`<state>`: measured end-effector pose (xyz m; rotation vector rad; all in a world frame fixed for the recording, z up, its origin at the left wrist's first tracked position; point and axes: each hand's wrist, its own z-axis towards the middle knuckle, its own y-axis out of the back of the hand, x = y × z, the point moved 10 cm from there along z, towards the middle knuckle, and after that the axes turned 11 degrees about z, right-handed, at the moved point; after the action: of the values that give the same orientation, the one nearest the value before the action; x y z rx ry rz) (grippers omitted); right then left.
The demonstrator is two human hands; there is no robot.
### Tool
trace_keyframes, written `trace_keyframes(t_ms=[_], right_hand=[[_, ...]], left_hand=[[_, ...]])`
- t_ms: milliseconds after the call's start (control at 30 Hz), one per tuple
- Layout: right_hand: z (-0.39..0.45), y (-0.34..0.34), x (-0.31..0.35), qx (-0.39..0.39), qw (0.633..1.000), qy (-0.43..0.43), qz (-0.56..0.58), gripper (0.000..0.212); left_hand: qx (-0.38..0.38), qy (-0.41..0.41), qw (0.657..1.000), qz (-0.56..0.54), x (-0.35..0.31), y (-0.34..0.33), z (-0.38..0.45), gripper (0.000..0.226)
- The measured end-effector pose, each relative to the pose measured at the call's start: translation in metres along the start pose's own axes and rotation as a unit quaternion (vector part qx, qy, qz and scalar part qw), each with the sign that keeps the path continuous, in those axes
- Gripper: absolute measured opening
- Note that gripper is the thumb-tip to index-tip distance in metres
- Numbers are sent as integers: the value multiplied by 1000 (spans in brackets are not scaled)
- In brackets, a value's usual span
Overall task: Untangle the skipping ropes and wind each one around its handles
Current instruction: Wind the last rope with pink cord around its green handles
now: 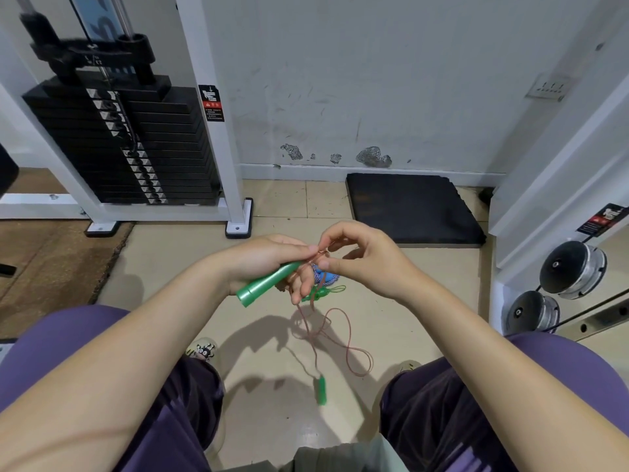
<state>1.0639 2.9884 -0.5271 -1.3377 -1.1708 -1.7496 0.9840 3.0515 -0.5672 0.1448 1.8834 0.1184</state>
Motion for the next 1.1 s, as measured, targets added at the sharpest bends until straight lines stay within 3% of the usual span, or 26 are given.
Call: trace_keyframes(t_ms=[100,167,300,400,500,600,733,833,933,1000,1100], right_hand=[[1,2,-1,-1,1000,-6,-13,13],[0,3,-1,1,999,-10,-36,13],[0,10,-3,-20,998,-24,-52,21],[-1,24,-7,-65,997,-44,8,18],[-4,18,-8,-35,994,-72,74,14],[-6,2,-9,14,991,-95,94,32],[-5,-8,-11,50,994,-102,3,23],[1,14,-11,-23,993,-91,-75,13],[2,43,-6,-106,993,-51,-14,15],[1,37,-10,-57,996,-70,30,19],[-3,6,-18,38,993,-102,54,52]], left_hand=[[58,-13,998,-13,-1,-11,-3,23],[59,-9,998,-11,0,-12,-2,21],[-23,21,999,43,10,10,1,24],[-102,35,989,101,14,31,-1,24],[-137,32,986,91,11,38,-4,24],[-104,30,992,63,9,23,-1,27],[-50,15,996,73,3,9,1,22],[-80,29,991,99,4,26,-3,22],[-114,29,986,120,5,40,-7,23],[-123,19,987,104,5,39,-6,21],[-121,9,990,76,3,26,-3,21]])
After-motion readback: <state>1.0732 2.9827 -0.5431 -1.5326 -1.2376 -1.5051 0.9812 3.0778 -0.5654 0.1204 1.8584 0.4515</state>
